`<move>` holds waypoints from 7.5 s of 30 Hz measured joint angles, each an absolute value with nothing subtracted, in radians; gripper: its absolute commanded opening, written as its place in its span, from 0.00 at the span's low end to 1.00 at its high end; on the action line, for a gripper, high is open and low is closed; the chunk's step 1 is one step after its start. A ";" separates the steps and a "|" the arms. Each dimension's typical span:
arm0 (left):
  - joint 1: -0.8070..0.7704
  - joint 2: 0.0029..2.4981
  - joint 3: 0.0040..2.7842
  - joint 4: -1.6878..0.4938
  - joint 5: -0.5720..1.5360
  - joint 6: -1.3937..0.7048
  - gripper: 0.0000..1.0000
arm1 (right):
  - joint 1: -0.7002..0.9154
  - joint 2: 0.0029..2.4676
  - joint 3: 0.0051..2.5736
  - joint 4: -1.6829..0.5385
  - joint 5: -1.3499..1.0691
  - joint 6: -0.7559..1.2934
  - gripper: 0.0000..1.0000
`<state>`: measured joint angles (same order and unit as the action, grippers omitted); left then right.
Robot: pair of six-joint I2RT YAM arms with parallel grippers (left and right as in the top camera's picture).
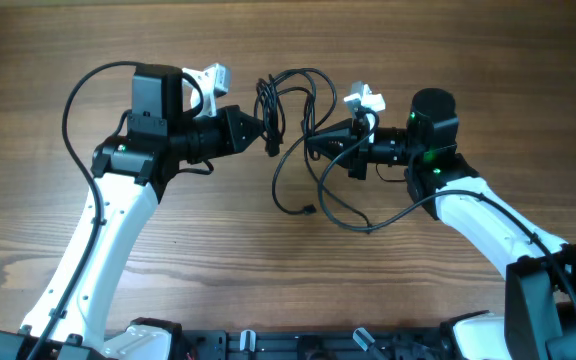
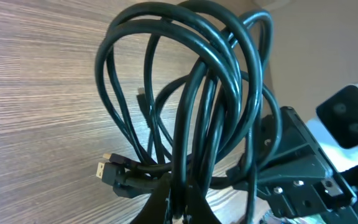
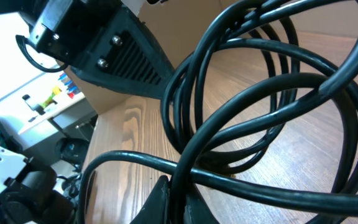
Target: Untangle cables
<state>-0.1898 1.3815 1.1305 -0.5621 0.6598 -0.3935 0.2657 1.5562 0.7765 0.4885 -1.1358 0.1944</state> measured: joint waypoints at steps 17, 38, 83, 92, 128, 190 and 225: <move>-0.190 1.382 1.131 -0.703 0.477 -0.364 0.04 | 0.190 1.556 0.776 0.443 -0.855 0.280 0.12; -0.190 1.382 1.131 -0.764 0.430 -0.266 0.04 | 0.165 1.556 0.776 0.196 -0.799 0.096 0.77; -0.190 1.382 1.131 -0.703 0.430 -0.347 0.04 | 0.511 1.647 0.777 0.110 -0.305 -0.377 0.04; -0.190 1.382 1.131 -0.703 0.430 -0.347 0.04 | 0.511 1.369 0.777 0.112 -0.289 -0.344 0.04; -0.190 1.382 1.131 -0.570 0.428 -0.456 0.04 | 0.512 1.266 0.777 -0.346 -0.167 -0.474 0.04; -0.033 1.344 1.126 -0.493 1.301 -0.214 0.04 | 0.492 1.263 0.775 0.293 -0.472 0.410 1.00; -0.116 1.344 1.126 -0.470 1.301 -0.210 0.04 | 0.490 1.263 0.775 0.387 -0.562 0.815 0.04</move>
<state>-0.1162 1.3441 1.1255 -0.4702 1.3010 -0.2104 0.4900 1.2633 0.7746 0.3870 -0.5617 0.8154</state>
